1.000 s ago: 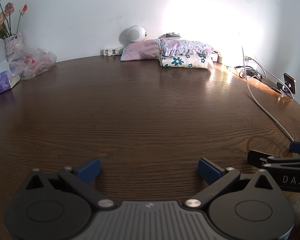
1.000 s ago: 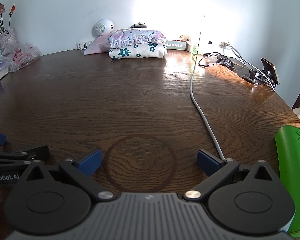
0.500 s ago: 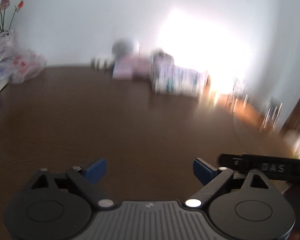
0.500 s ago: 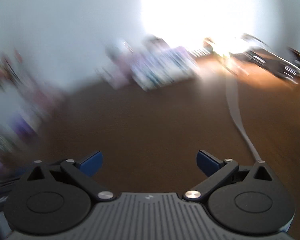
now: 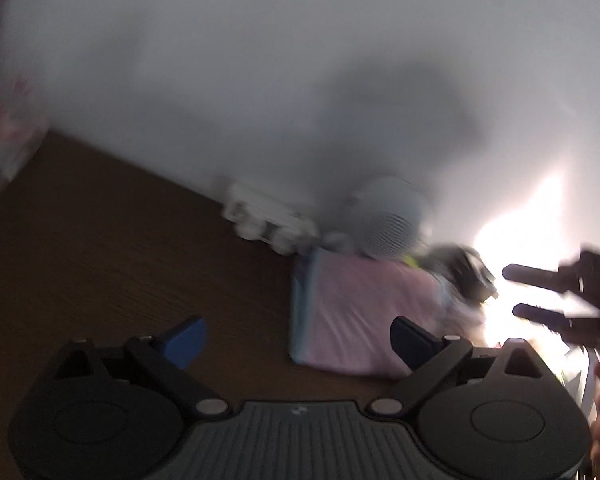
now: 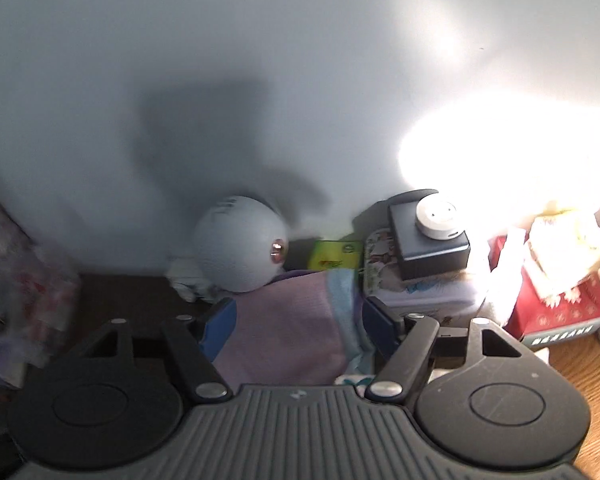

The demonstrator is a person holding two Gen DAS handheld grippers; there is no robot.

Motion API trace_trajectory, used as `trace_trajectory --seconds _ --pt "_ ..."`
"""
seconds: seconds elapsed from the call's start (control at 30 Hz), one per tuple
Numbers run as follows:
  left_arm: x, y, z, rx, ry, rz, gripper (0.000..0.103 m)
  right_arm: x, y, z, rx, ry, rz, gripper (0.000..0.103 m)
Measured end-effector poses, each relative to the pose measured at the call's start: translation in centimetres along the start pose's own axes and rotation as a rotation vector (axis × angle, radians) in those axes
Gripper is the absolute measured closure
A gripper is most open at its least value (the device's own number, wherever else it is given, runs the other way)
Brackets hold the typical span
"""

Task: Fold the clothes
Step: 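Grasp the pink-and-blue garment with both grippers and lift it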

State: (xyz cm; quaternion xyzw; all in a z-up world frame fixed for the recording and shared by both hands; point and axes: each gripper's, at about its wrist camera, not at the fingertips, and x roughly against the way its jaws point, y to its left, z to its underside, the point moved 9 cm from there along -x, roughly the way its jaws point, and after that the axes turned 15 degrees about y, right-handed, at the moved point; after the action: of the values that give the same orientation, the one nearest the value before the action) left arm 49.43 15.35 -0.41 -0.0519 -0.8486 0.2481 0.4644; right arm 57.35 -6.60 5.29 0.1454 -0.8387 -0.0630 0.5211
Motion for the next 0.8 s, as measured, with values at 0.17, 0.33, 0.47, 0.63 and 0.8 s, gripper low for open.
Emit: trace_trajectory --seconds 0.17,0.33,0.47,0.63,0.8 --pt "-4.3 -1.0 -0.6 -0.034 0.039 0.014 0.018 -5.3 0.1 -0.4 0.022 0.104 0.041 0.041" --pt "-7.0 -1.3 -0.7 0.067 0.146 0.086 0.089 -8.2 1.1 0.1 0.055 0.175 0.014 0.078" --pt "-7.3 -1.5 -0.2 0.091 0.143 0.143 0.1 -7.4 2.9 1.0 0.092 0.147 0.006 0.098" --pt "-0.4 -2.3 0.4 0.064 0.012 0.217 0.102 -0.8 7.4 4.3 0.132 0.033 -0.14 0.098" --pt "14.4 -7.1 5.0 -0.114 -0.195 0.335 0.102 15.5 13.1 11.4 0.249 -0.267 -0.26 0.098"
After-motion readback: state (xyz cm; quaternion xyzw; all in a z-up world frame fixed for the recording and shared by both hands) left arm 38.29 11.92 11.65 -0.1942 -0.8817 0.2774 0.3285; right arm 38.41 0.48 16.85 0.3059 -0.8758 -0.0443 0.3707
